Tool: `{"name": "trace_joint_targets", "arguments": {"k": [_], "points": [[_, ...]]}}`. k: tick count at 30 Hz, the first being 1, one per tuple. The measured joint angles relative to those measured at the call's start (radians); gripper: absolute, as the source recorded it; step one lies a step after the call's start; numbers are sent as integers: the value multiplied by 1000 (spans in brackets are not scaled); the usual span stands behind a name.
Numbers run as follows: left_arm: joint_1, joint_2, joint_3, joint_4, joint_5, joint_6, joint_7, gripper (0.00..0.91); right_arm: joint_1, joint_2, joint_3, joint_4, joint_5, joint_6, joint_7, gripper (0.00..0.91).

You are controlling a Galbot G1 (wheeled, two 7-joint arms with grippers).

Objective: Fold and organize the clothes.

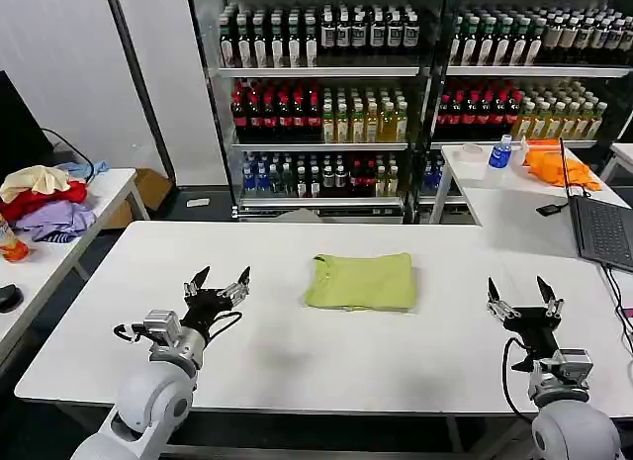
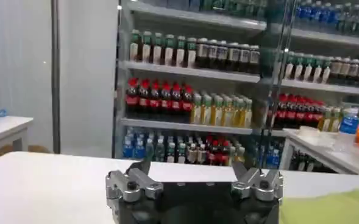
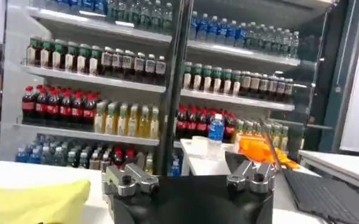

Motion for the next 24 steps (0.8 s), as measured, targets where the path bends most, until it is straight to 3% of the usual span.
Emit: {"name": "trace_joint_targets", "arguments": {"k": [24], "points": [[12,22,-10,-16,4,-3,15,907,-57,15,23,49,-30,-9,27,907]]}}
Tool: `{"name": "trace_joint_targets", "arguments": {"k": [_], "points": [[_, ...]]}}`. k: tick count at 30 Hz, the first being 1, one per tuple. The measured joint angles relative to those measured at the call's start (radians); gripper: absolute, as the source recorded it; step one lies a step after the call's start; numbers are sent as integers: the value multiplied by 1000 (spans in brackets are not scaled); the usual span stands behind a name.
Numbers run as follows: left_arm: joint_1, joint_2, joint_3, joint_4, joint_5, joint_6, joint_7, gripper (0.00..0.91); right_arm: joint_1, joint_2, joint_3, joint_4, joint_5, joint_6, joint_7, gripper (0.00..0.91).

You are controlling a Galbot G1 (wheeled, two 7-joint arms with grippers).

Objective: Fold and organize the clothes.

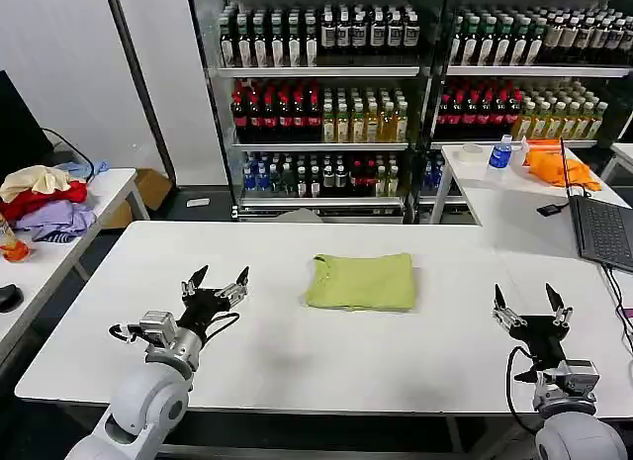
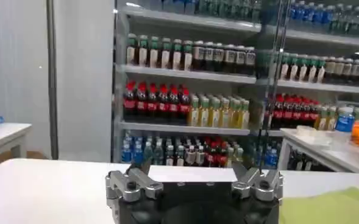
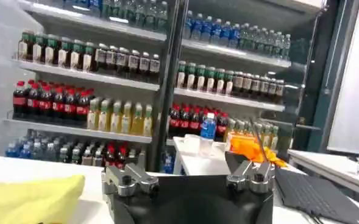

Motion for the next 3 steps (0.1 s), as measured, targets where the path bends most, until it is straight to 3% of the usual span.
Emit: {"name": "trace_joint_targets", "arguments": {"k": [3], "points": [[2,3,-3,-1,0,-1,2,907,-5,0,-2,5,-5,-2,0,907]]}}
